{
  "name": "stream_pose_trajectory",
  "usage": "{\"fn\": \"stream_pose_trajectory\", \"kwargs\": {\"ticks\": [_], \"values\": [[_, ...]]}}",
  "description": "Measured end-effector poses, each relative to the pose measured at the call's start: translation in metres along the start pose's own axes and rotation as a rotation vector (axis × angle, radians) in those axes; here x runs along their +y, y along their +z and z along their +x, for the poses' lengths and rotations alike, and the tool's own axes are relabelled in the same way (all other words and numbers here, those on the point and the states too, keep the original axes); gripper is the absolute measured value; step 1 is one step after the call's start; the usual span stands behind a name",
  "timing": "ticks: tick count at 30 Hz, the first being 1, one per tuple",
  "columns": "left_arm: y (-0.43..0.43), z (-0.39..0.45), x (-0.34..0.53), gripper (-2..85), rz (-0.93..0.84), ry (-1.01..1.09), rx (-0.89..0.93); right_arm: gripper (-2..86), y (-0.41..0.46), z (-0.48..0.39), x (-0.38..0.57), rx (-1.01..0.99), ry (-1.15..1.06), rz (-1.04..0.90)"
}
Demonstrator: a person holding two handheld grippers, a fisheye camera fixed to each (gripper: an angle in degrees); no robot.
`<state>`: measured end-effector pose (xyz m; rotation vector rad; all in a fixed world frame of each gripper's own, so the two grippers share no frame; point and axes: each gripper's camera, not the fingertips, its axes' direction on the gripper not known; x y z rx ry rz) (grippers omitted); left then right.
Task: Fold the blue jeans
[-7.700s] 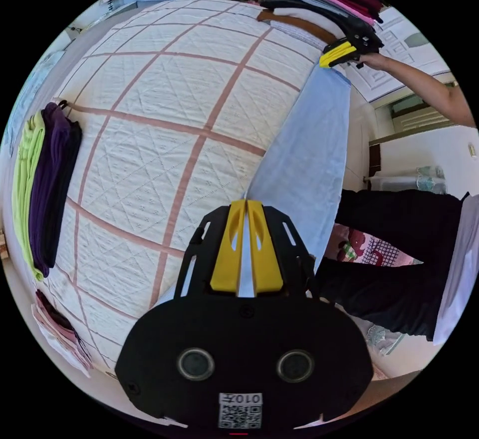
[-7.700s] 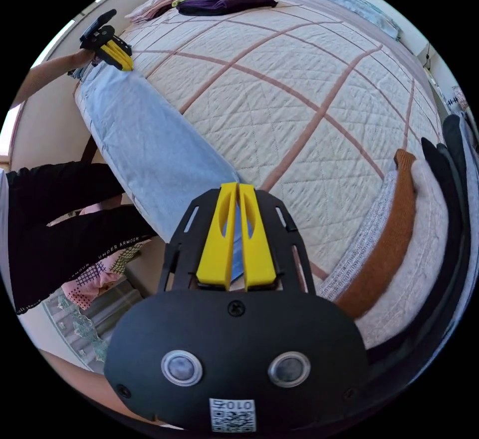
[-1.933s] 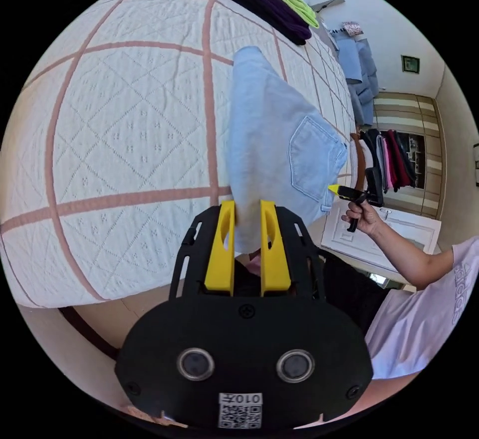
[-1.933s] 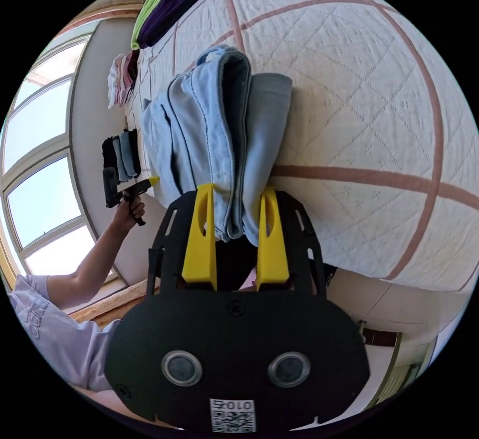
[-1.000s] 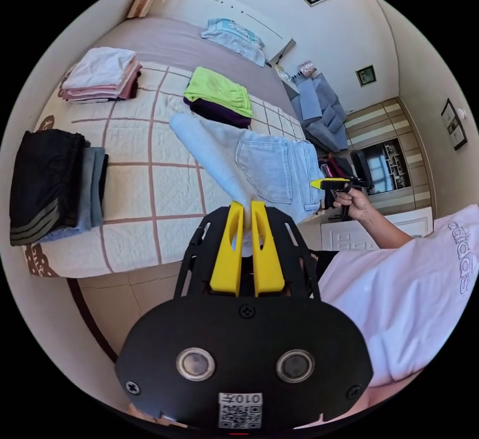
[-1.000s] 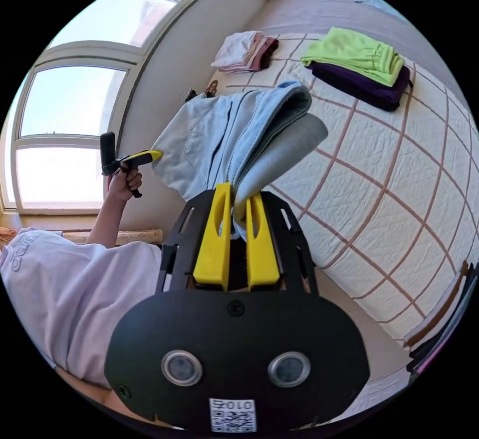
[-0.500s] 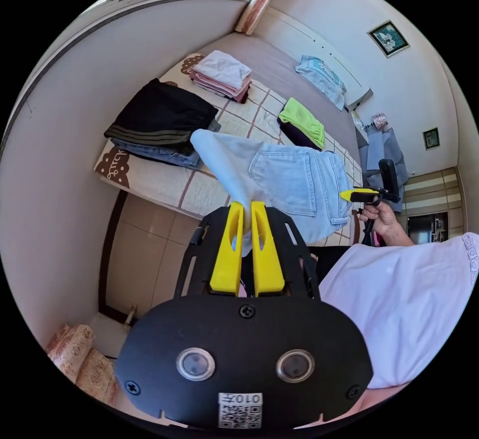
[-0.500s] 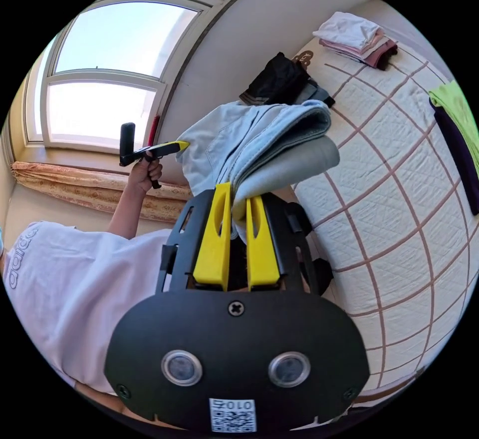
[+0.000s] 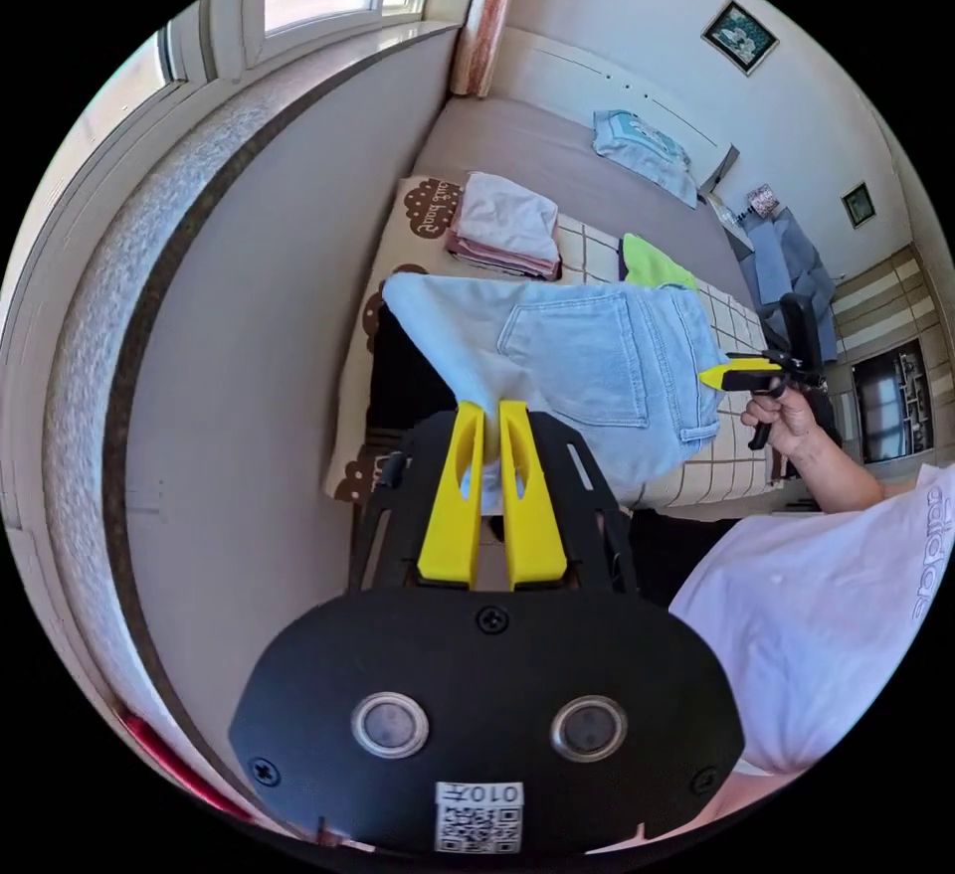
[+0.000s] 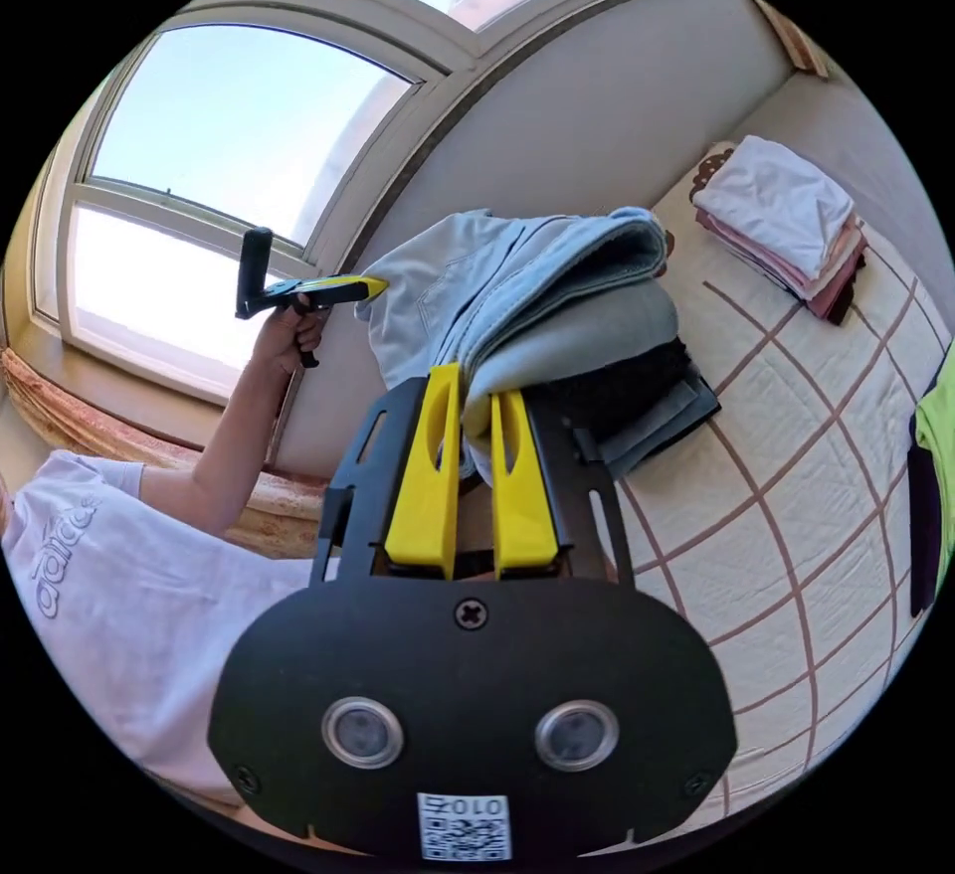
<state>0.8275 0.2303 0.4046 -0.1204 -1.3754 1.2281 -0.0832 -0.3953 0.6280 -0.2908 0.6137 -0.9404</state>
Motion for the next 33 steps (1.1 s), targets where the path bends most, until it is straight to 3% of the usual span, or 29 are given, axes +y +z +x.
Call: {"fn": "stream_pose_trajectory", "kwargs": {"ticks": [4, 8, 10, 17, 23, 28, 33], "values": [[0.059, -0.031, -0.063, 0.9, -0.139, 0.035, -0.026, 6.4, 0.066, 0.052, -0.022, 0.049, 0.121, 0.026], [0.184, -0.044, -0.085, 1.1, -0.366, 0.032, 0.001, 6.5, 0.163, 0.151, -0.015, 0.019, 0.481, -0.187], [0.223, -0.043, -0.086, 1.2, -0.46, 0.011, -0.017, 6.5, 0.177, 0.156, -0.016, 0.031, 0.479, -0.186], [0.21, -0.025, -0.107, 1.2, -0.332, 0.1, -0.117, 6.4, 0.209, 0.156, -0.013, -0.111, 0.55, -0.085], [0.248, -0.022, -0.116, 1.6, -0.366, 0.067, -0.066, 6.3, 0.25, 0.169, -0.018, 0.112, 0.41, -0.192], [0.28, -0.028, -0.1, 2.3, -0.334, -0.008, -0.042, 6.2, 0.271, 0.172, -0.006, 0.112, 0.348, -0.191], [0.298, -0.012, -0.097, 4.4, -0.359, 0.024, -0.171, 5.6, 0.285, 0.168, 0.007, 0.006, 0.4, -0.183]]}}
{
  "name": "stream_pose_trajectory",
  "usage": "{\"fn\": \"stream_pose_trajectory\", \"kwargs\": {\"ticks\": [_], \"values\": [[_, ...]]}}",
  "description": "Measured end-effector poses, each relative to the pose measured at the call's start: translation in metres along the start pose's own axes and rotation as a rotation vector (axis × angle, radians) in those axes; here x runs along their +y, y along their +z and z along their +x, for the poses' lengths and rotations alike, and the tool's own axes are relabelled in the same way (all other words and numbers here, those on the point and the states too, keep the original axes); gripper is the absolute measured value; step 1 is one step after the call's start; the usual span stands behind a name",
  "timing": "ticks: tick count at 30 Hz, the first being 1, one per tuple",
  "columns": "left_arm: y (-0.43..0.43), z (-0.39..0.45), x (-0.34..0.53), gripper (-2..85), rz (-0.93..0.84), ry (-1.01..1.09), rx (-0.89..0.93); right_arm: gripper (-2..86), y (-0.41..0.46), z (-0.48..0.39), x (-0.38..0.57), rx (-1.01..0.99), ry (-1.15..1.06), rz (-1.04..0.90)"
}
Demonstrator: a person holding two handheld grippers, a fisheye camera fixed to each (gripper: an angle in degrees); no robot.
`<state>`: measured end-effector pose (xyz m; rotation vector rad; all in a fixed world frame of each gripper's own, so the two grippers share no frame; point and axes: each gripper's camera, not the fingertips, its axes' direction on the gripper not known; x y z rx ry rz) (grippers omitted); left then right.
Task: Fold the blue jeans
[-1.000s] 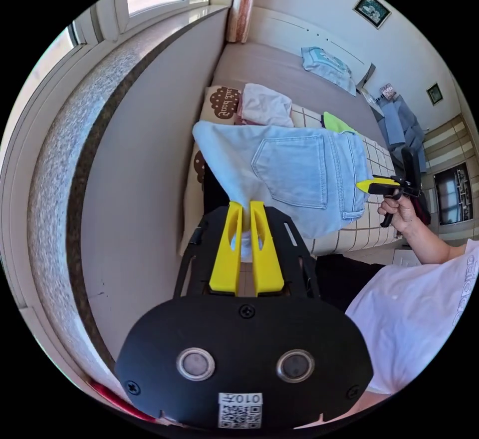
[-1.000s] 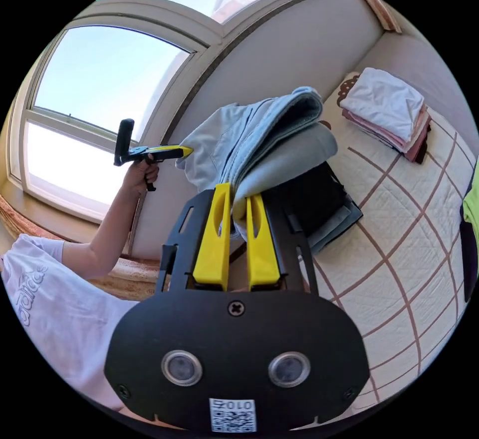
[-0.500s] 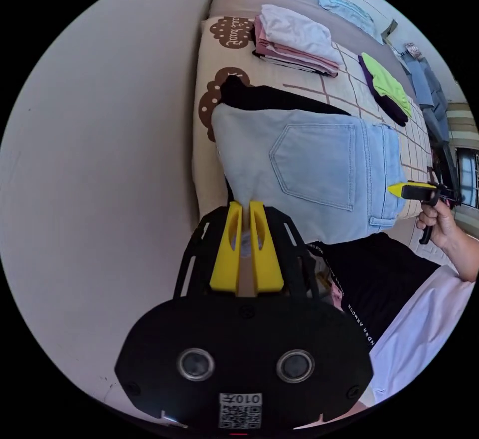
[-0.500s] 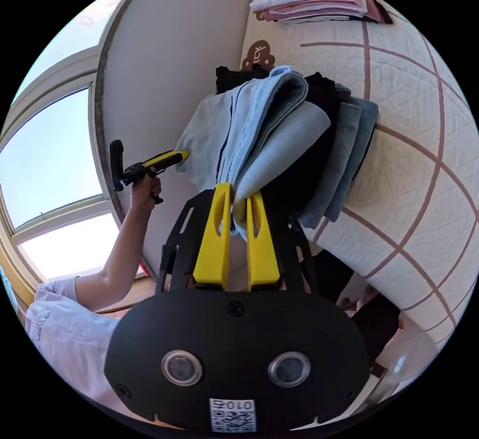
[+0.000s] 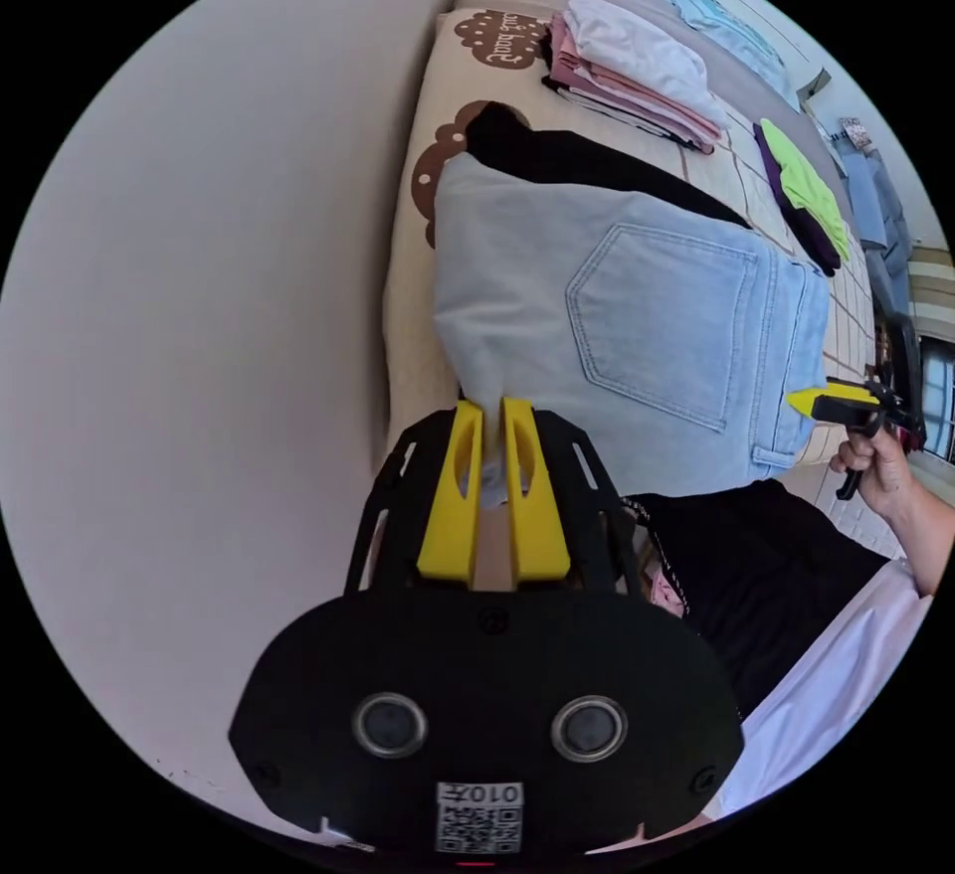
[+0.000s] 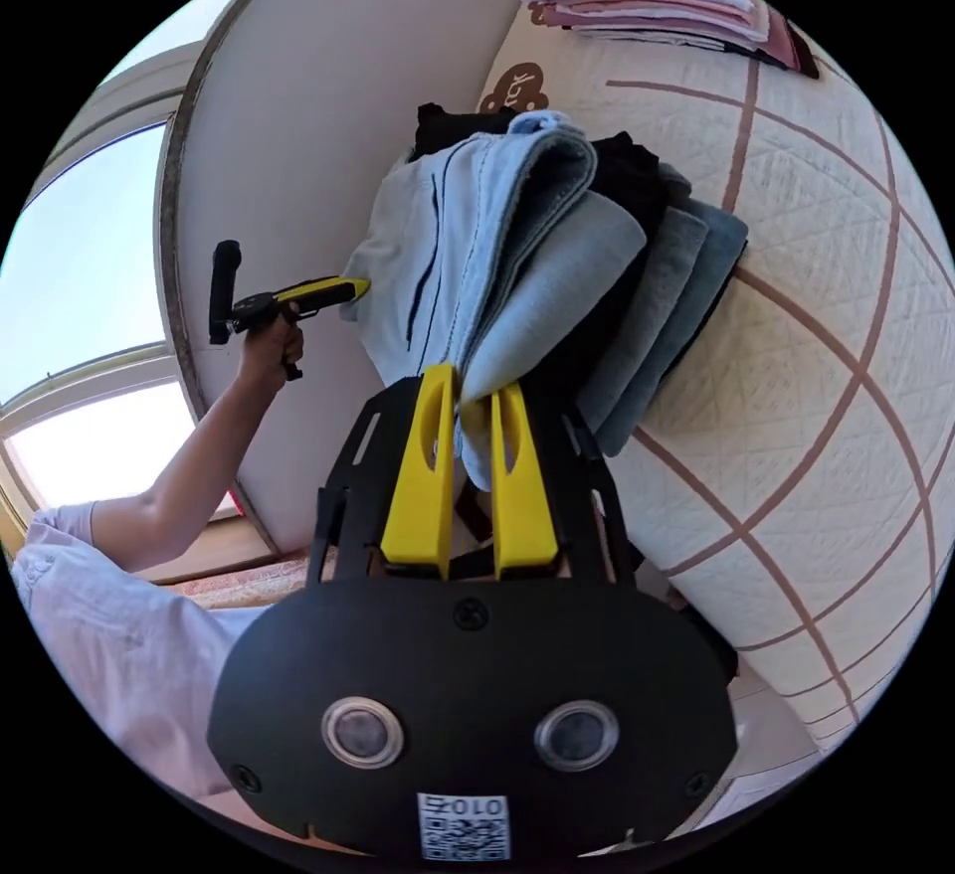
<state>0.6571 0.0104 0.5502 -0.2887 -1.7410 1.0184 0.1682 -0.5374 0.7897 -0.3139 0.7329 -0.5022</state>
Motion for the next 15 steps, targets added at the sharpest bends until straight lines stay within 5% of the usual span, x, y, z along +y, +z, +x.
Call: {"fn": "stream_pose_trajectory", "kwargs": {"ticks": [7, 10, 15], "values": [[-0.022, 0.037, 0.038, 5.6, 0.117, -0.03, -0.31, 4.3, -0.007, -0.061, 0.044, 0.374, -0.157, 0.083], [-0.007, 0.062, 0.041, 5.1, 0.174, 0.054, -0.2, 3.8, 0.004, -0.096, 0.063, 0.42, -0.291, 0.168], [0.066, 0.117, 0.011, 3.0, 0.118, 0.231, -0.051, 2.7, 0.052, -0.107, 0.066, 0.422, -0.294, 0.027]]}}
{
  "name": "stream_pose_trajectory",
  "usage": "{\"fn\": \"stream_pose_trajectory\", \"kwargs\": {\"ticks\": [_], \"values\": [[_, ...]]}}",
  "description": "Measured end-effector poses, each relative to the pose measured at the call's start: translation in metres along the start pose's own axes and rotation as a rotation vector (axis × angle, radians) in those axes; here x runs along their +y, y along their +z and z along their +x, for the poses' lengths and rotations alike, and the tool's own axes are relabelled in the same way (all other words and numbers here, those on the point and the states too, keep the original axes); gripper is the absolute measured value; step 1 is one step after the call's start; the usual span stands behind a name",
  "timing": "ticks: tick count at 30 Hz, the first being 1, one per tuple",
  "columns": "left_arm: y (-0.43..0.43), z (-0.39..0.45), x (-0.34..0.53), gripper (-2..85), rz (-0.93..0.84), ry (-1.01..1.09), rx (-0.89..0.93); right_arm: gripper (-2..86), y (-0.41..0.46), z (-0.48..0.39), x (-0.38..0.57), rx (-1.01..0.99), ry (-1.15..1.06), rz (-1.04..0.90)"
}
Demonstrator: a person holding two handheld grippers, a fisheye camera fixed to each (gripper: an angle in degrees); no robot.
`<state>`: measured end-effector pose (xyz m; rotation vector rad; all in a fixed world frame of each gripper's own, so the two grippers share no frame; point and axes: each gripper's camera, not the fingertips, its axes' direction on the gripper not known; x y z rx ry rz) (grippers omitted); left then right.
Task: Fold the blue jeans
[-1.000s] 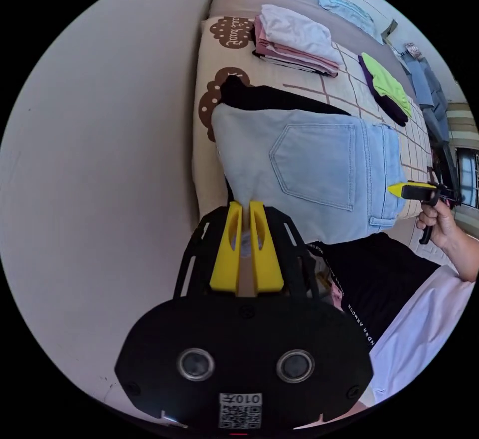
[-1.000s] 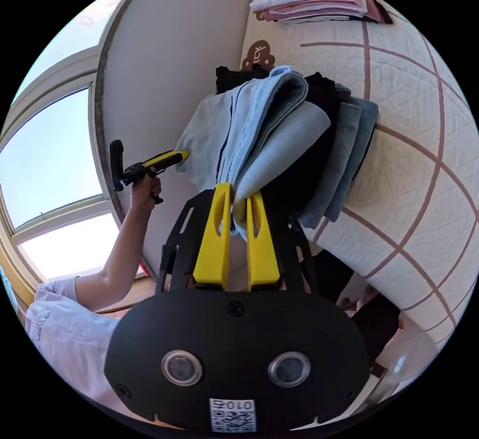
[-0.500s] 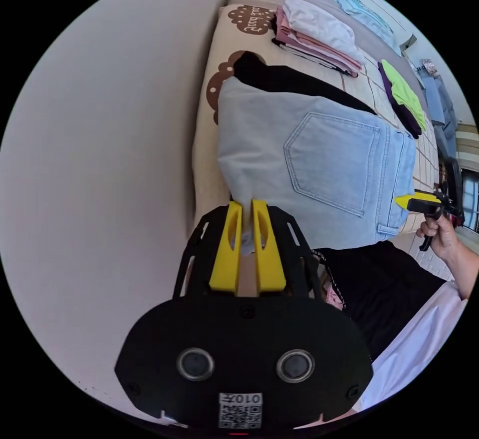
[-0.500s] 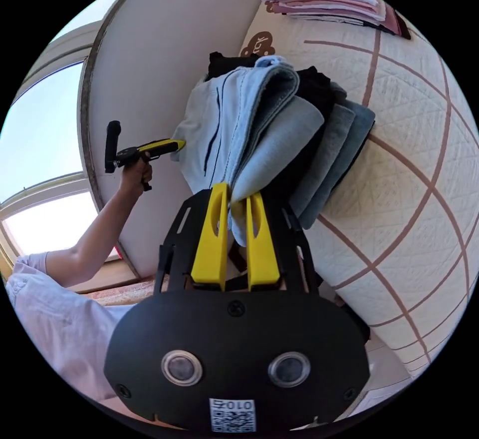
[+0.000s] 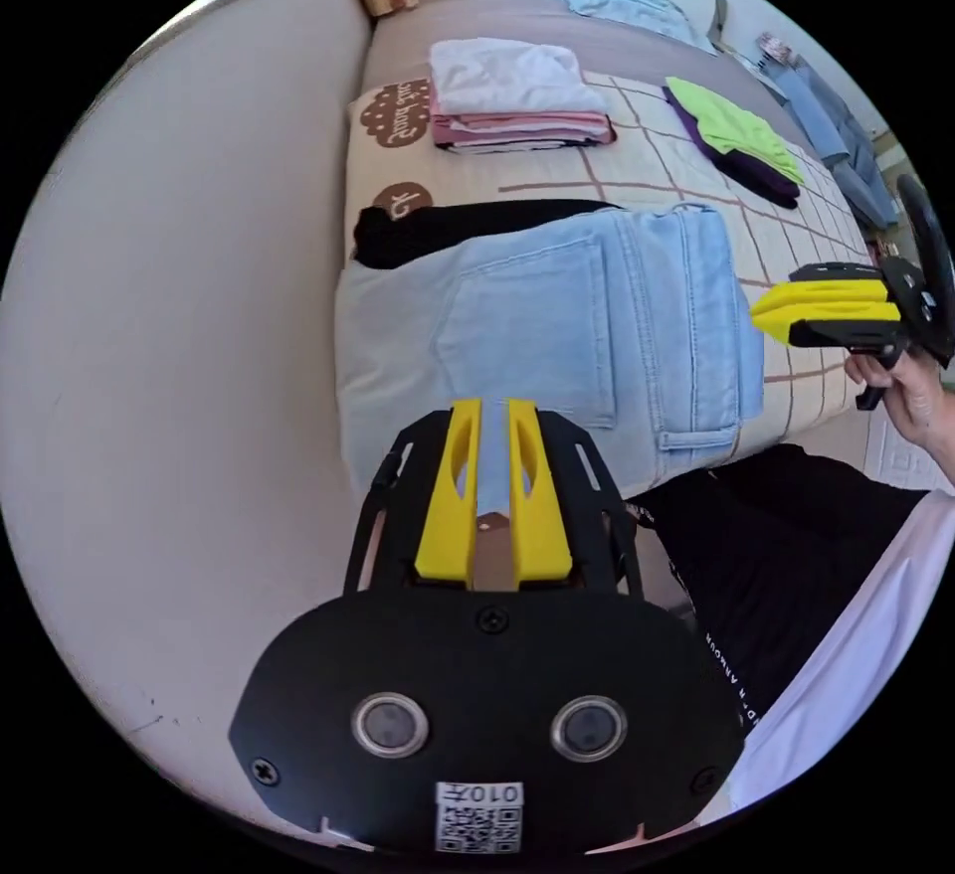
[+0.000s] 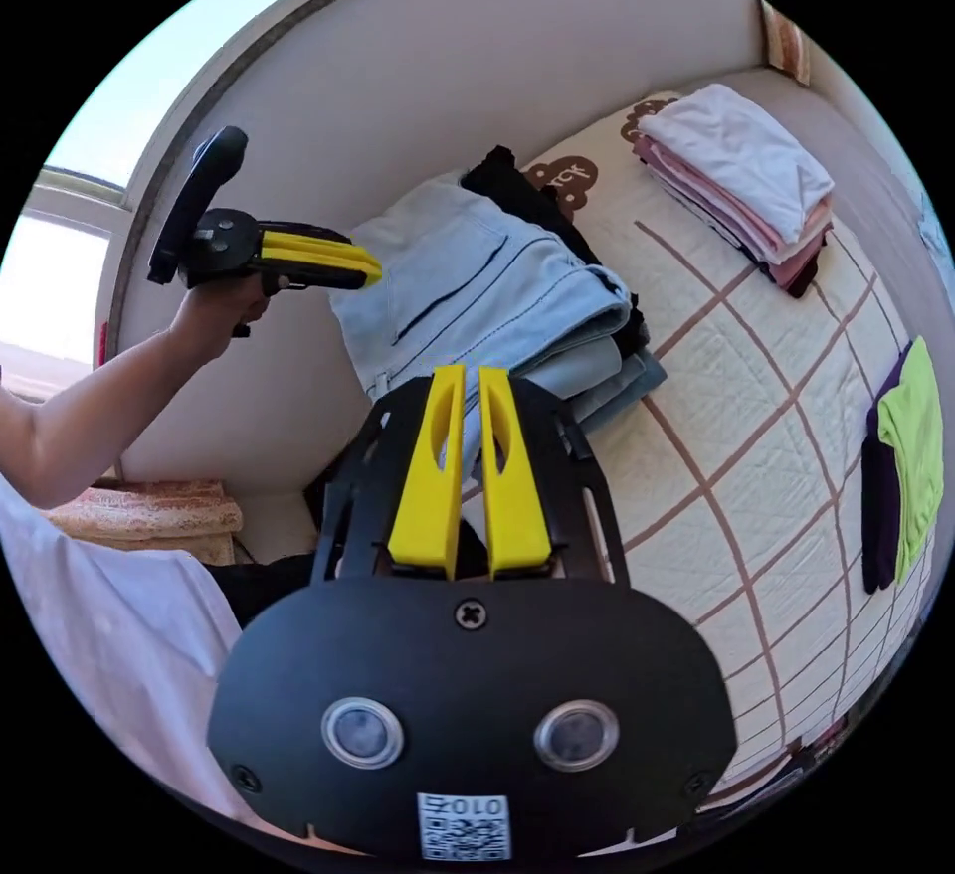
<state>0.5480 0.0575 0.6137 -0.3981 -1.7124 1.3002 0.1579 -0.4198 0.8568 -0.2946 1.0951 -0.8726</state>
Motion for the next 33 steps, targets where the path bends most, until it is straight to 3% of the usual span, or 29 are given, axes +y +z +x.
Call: {"fn": "stream_pose_trajectory", "kwargs": {"ticks": [5, 9, 12, 15, 17, 20, 26, 29, 31, 33], "values": [[0.092, 0.024, -0.013, 0.9, -0.168, 0.026, -0.003, 2.3, -0.039, -0.016, 0.027, -0.014, 0.051, 0.135], [0.096, 0.019, 0.008, 0.4, -0.119, -0.01, -0.005, 2.3, -0.092, -0.03, 0.086, 0.005, 0.088, 0.274], [0.08, 0.021, 0.043, 0.2, 0.008, -0.089, -0.008, 2.3, -0.131, -0.045, 0.146, 0.064, 0.112, 0.381], [0.027, 0.047, 0.087, 0.0, 0.374, -0.138, 0.042, 2.4, -0.169, -0.075, 0.211, 0.221, 0.042, 0.496], [-0.014, 0.099, 0.111, -0.1, 0.582, -0.09, -0.038, 2.6, -0.189, -0.091, 0.249, 0.326, 0.012, 0.555], [-0.048, 0.179, 0.125, -0.2, 0.746, -0.028, -0.152, 3.1, -0.218, -0.106, 0.31, 0.429, -0.002, 0.622], [-0.074, 0.334, 0.154, -0.2, 0.923, -0.048, -0.257, 3.1, -0.287, -0.122, 0.414, 0.627, -0.142, 0.619], [-0.067, 0.403, 0.162, -0.2, 0.93, -0.011, -0.357, 6.8, -0.326, -0.125, 0.458, 0.713, -0.137, 0.659], [-0.066, 0.434, 0.171, -0.3, 0.972, -0.022, -0.434, 9.6, -0.35, -0.12, 0.478, 0.694, -0.061, 0.698], [-0.063, 0.449, 0.188, -0.3, 1.064, -0.204, -0.531, 9.7, -0.38, -0.108, 0.499, 0.537, 0.015, 0.754]]}}
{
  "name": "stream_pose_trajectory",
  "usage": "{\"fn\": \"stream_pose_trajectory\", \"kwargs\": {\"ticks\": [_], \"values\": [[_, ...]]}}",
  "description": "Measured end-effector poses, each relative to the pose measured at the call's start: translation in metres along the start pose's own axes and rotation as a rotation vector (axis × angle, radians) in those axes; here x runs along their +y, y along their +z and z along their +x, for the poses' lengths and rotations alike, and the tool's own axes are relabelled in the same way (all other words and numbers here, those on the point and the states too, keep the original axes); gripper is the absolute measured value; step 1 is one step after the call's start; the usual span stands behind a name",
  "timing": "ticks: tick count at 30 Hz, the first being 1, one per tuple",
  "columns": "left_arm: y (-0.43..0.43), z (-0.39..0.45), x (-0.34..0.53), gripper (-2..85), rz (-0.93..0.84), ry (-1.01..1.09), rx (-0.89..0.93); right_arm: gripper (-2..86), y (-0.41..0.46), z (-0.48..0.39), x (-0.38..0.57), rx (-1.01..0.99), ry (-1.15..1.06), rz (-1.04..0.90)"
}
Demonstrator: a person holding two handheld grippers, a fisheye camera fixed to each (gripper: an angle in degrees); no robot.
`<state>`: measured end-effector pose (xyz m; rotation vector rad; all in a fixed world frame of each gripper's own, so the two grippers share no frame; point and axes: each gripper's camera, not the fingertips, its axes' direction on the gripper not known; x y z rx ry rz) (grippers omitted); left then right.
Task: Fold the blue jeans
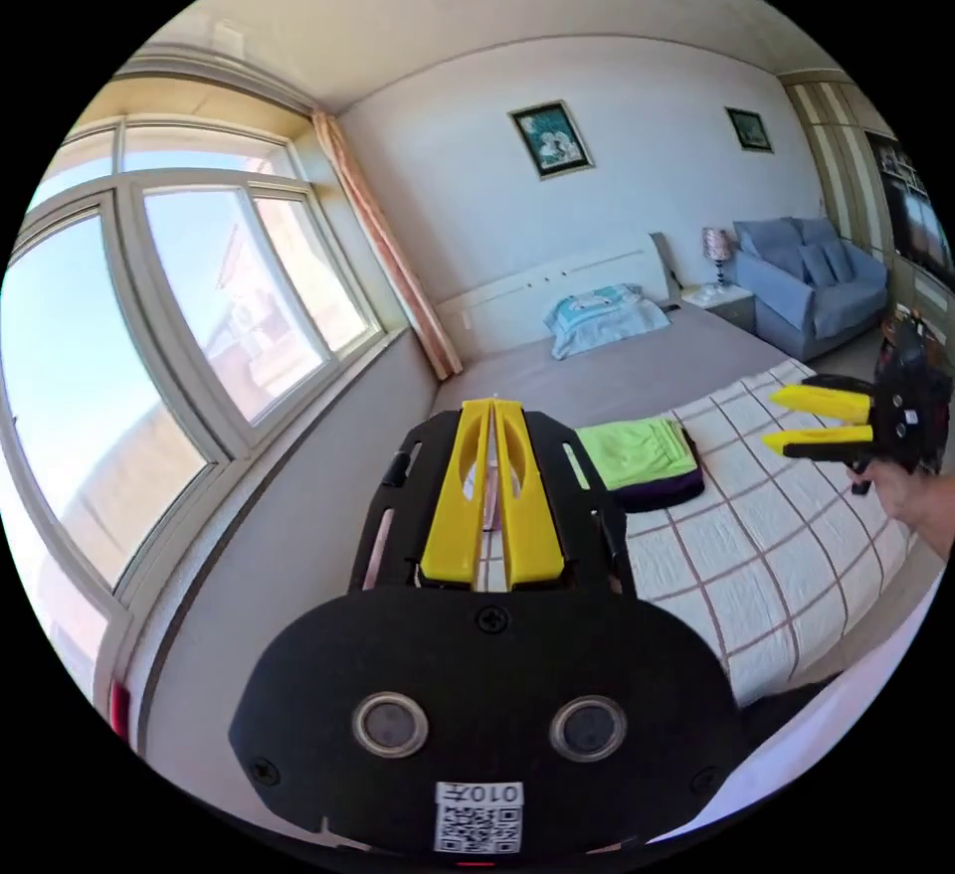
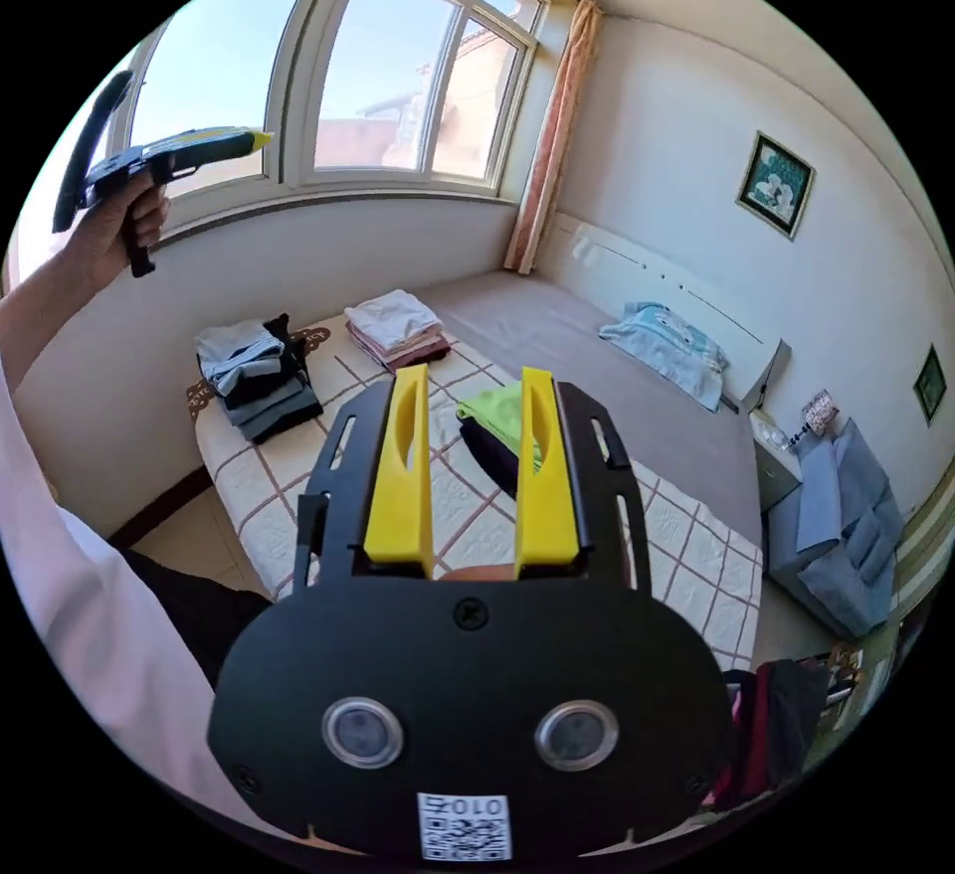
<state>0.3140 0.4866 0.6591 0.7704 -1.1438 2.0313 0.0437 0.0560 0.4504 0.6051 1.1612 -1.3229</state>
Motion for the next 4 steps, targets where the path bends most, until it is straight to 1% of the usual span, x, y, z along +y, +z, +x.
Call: {"fn": "stream_pose_trajectory", "kwargs": {"ticks": [1, 2, 4], "values": [[-0.01, 0.002, 0.008, -0.3, 0.059, -0.031, -0.005, 9.3, -0.005, 0.007, -0.001, -0.036, 0.026, 0.001], [-0.011, 0.0, 0.015, -0.3, 0.074, -0.036, 0.108, 8.1, -0.015, 0.019, -0.003, -0.101, 0.057, 0.0], [-0.006, -0.001, 0.026, -0.3, 0.051, -0.037, 0.23, 5.9, -0.029, 0.03, -0.009, -0.162, 0.04, 0.013]]}}
